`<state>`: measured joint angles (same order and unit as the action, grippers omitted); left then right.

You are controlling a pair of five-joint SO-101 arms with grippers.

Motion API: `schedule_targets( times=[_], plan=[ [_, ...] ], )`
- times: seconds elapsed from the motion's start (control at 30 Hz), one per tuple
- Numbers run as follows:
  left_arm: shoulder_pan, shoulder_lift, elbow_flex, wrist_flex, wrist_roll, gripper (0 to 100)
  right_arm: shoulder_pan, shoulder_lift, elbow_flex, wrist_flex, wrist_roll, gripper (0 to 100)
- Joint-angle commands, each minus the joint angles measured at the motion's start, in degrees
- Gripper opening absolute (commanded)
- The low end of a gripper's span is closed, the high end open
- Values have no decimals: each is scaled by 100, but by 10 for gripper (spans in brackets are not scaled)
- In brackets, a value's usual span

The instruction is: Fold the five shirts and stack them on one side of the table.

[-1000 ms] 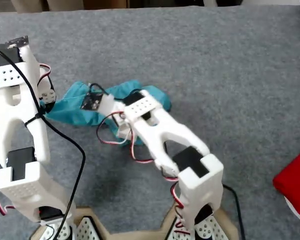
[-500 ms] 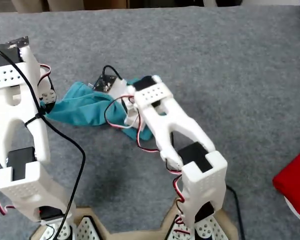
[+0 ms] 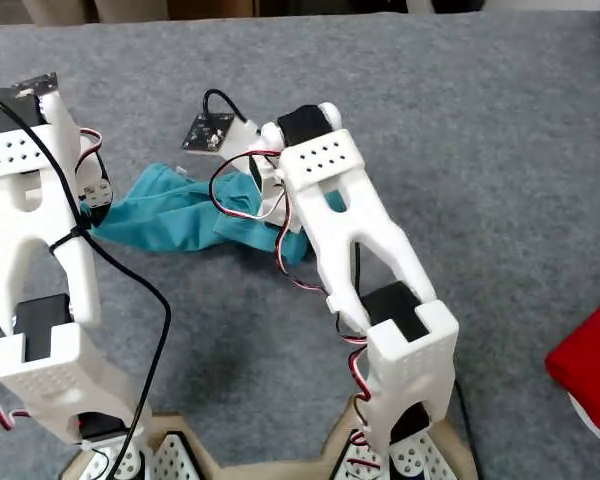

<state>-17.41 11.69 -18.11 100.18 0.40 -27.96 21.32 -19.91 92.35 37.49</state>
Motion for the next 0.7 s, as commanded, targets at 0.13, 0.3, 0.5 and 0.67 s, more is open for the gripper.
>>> schedule_targets(
  times=[0.13, 0.3, 0.5, 0.67],
  plan=[
    [0, -268, -26, 53, -35, 19, 101, -31, -391, -9, 105, 12],
    [0, -268, -26, 53, -35, 19, 66, -40, -365, -9, 264, 12],
    [9, -268, -26, 53, -35, 19, 4, 127, 13, -325, 273, 60],
    [9, -268, -26, 53, -35, 19, -145, 224, 453, -598, 229, 65]
  ],
)
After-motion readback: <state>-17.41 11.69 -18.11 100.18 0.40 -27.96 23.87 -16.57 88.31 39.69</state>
